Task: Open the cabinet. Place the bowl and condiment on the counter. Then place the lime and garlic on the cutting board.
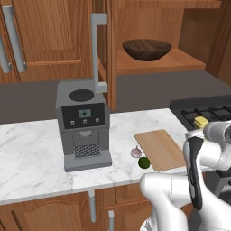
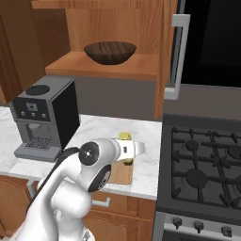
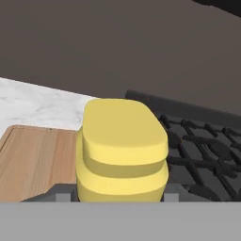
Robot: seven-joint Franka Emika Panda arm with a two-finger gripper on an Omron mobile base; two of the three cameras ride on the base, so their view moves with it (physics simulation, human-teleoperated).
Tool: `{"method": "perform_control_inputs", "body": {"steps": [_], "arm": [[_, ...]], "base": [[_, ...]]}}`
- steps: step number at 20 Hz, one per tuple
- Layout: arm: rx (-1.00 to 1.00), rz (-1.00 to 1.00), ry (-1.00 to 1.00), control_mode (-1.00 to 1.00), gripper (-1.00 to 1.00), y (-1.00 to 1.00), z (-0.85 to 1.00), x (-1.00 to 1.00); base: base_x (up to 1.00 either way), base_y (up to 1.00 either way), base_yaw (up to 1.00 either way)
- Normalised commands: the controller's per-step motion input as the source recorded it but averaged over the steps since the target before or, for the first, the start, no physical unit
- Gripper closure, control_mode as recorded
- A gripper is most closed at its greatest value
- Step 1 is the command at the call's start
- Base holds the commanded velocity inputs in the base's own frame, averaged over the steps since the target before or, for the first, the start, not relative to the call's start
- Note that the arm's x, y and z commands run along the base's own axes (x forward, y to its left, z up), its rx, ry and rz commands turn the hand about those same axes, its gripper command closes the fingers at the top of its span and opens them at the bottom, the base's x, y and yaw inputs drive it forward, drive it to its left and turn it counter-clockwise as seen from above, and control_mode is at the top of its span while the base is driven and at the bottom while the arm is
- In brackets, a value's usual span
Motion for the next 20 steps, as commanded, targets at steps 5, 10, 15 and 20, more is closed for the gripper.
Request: {"method": "perform_control_inputs", "body": {"steps": [5,10,15,20], "arm": [[0.0,0.09,-0.16,-1.0,1.0,0.0,-0.42,0.0],[0.0,0.0,-0.1,-1.0,1.0,-0.01,-0.25,0.0],[0.0,0.0,-0.05,-1.0,1.0,-0.03,-0.21,0.0],[0.0,0.0,0.0,-1.0,1.0,-0.05,-0.07,0.0]], "base": [[0.0,0.0,0.0],[0.0,0.0,0.0],[0.0,0.0,0.0],[0.0,0.0,0.0]]}}
